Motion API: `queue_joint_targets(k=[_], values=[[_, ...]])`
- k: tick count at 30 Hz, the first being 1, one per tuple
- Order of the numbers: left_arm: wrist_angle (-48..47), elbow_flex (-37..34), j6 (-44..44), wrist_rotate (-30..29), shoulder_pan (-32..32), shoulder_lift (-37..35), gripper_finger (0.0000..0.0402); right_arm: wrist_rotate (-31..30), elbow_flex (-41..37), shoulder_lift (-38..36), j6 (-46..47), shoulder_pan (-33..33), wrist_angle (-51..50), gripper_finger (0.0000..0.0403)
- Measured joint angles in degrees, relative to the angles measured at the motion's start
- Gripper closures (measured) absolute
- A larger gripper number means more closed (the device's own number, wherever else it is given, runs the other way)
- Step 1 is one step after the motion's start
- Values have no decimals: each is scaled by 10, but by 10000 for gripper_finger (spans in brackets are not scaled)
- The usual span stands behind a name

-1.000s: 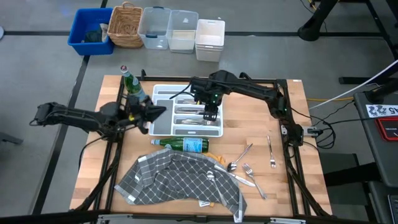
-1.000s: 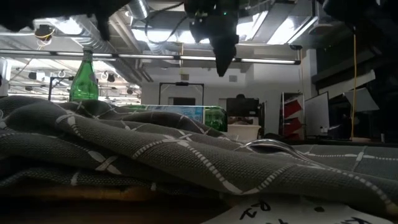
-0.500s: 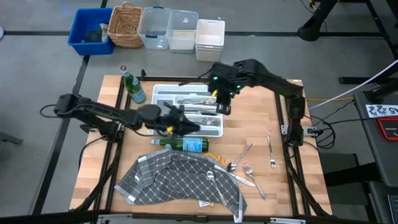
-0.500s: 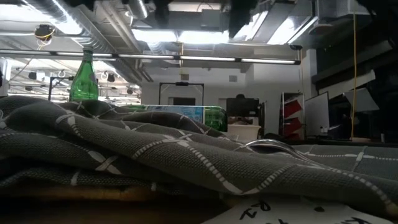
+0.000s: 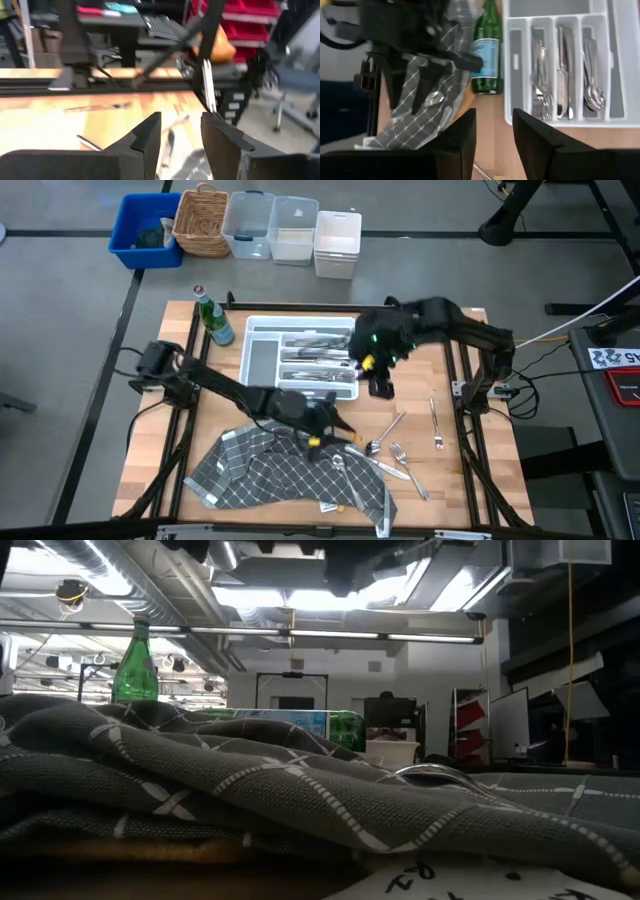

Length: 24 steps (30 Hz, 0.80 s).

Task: Sort silverware
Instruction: Put the silver spoon into the silverware tray

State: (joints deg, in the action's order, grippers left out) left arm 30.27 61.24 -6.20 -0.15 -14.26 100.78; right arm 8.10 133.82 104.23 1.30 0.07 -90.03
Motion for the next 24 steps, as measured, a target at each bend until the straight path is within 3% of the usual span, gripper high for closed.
queue_joint_targets(k=[6,13,18,24], values=[[-82,57,73,0,-39,72,279,-116,-55,-35,52,79,3,274],[-207,90,175,-18,-71,97,279,-223,-309,-158,279,155,26,274],[-248,90,200,-22,-74,97,279,-214,-485,-225,434,192,169,274],[-266,90,251,-24,-76,119,279,-192,-602,-231,511,236,356,274]])
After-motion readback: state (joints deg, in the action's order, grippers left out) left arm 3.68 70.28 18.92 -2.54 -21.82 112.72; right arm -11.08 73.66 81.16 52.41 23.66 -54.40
